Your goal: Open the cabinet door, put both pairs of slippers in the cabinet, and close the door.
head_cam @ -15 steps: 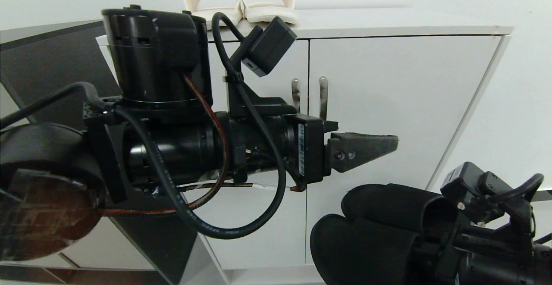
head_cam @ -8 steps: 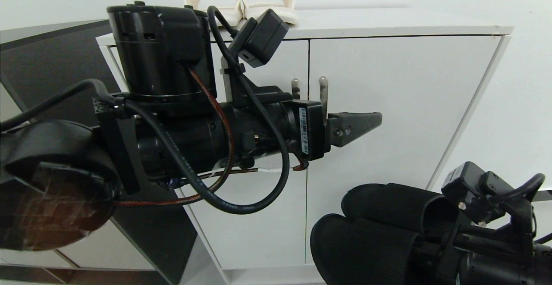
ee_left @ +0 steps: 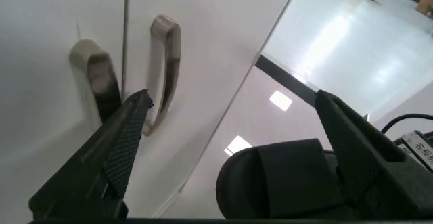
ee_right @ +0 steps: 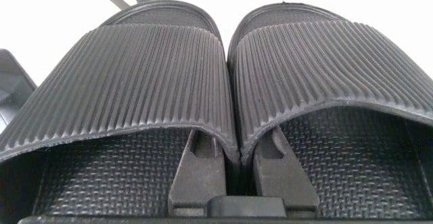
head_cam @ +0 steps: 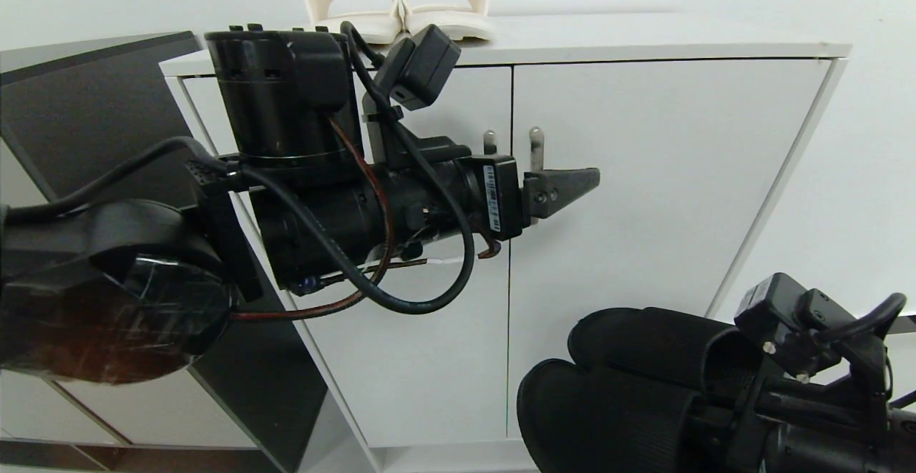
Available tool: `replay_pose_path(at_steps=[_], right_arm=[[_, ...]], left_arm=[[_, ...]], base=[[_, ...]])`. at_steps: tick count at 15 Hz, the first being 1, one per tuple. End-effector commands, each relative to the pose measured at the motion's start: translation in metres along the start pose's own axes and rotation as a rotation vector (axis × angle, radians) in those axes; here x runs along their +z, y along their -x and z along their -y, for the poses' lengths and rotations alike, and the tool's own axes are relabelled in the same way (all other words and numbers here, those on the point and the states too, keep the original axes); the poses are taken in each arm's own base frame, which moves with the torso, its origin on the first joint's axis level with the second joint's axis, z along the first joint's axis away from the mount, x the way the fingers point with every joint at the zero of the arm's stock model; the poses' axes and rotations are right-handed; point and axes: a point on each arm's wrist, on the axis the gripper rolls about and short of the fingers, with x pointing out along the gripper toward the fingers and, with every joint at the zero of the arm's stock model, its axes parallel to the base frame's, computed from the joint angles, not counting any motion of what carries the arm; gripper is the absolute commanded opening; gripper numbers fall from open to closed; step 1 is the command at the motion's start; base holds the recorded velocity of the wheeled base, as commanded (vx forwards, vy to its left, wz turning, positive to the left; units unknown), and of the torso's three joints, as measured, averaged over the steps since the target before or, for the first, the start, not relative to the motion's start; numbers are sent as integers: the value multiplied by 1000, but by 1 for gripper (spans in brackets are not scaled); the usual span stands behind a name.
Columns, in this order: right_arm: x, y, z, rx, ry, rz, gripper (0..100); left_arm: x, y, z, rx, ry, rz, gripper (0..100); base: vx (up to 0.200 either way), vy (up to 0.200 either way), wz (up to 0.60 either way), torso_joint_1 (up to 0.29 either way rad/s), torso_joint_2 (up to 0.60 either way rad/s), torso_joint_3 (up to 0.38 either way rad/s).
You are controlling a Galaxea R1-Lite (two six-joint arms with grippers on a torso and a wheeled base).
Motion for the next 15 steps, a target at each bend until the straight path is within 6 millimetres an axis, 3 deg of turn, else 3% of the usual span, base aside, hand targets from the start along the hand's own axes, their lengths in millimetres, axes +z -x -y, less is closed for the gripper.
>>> replay_pose_path(at_steps=[1,6,12,13,15], right_arm=[[0,0,0,1,1,0,0],[0,2,0,1,0,6,0],[-2,2,-1,23,3,-4,0],[-2,2,-1,25,2,-4,0],[-3,2,-1,35,2,-5,0]], left_arm=[[-3,-5,-3,7,2,-10,100],[-7,-23,-7,8,5,-15,100],[-7,-28,-7,-1,5,-16,100],[-6,-28,-7,-3,4,-13,0],[-6,-28,-6,-6,4,-14,0]], base=[[0,0,0,0,0,0],[0,0,0,0,0,0],[0,0,0,0,0,0],[0,0,0,0,0,0],[0,0,0,0,0,0]])
